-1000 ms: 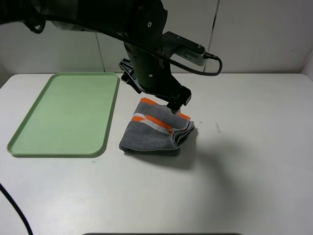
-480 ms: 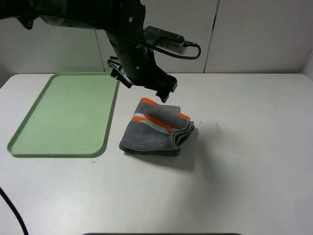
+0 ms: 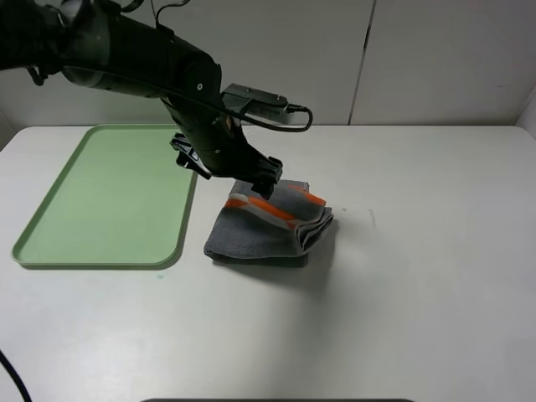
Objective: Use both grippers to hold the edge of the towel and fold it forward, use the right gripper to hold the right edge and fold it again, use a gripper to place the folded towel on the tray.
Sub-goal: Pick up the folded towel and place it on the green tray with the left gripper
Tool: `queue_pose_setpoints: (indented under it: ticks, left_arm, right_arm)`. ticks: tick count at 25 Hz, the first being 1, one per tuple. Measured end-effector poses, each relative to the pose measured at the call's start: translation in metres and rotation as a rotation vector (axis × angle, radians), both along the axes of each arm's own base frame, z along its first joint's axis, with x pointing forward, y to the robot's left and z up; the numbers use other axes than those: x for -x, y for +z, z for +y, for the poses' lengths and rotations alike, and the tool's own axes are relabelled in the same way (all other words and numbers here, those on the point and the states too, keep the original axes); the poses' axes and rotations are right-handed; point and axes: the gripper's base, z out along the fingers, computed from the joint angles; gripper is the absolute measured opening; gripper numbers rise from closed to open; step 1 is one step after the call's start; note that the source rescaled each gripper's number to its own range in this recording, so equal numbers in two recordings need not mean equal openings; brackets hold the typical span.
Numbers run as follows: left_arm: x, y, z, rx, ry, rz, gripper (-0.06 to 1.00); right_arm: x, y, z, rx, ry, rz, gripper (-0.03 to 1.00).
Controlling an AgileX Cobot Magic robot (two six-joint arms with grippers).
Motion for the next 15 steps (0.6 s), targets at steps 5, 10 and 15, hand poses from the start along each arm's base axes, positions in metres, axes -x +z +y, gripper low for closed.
queue_pose_setpoints:
  ticks: [5,10,15]
  left_arm:
    - [0.001,-0.011,0.008,0.011,0.007,-0.002,1.0]
    - [0.004,-0.022,0.013,0.047,0.012,-0.018,1.0]
    - [0.003,-0.033,0.014,0.061,0.017,-0.017,1.0]
  right_arm:
    - [0.0,0.0,0.0,0.0,0.0,0.0,1.0]
    - [0.0,0.0,0.0,0.0,0.0,0.0,1.0]
    - [0.0,0.0,0.0,0.0,0.0,0.0,1.0]
